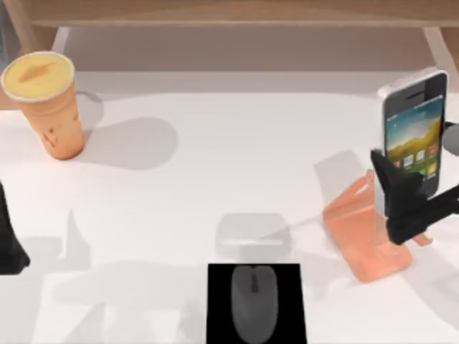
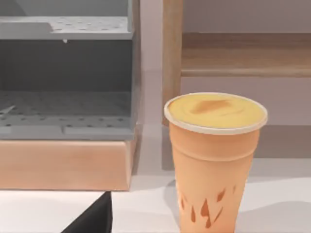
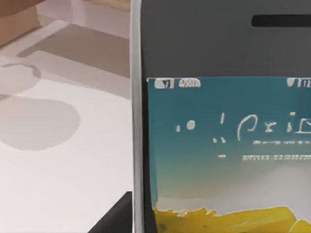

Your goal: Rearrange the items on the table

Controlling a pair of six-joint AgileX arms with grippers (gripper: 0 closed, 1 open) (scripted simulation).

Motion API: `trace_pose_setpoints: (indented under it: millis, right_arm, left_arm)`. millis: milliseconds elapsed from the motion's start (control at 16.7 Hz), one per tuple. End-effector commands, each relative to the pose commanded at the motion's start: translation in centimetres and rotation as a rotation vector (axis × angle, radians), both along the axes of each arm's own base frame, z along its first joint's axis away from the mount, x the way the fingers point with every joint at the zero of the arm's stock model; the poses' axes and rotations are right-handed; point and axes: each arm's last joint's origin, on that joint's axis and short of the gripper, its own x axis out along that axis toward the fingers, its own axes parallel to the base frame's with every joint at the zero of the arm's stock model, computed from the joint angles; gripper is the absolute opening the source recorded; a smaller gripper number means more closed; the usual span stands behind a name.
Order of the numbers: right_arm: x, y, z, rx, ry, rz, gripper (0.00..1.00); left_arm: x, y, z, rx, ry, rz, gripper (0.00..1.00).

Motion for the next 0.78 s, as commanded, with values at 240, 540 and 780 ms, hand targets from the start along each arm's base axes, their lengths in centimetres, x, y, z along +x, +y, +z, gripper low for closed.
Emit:
trace_pose_setpoints:
  millis: [240,540,780]
  right_arm:
    - [1.3,-0.3,-3.6,-0.028,0.135,-0.099,0.00]
    - [1.5,-0.2,-3.9,-0.022,0.146,-0.112,0.00]
    - [1.5,-0.2,-3.9,-0.022,0.146,-0.112,0.30]
  left_arm:
    - [0.0,0.0,0.0,0.000,0.000,0.000,1.00]
    - [0.0,0.0,0.0,0.000,0.000,0.000,1.00]
    - [0.0,0.0,0.0,0.000,0.000,0.000,1.00]
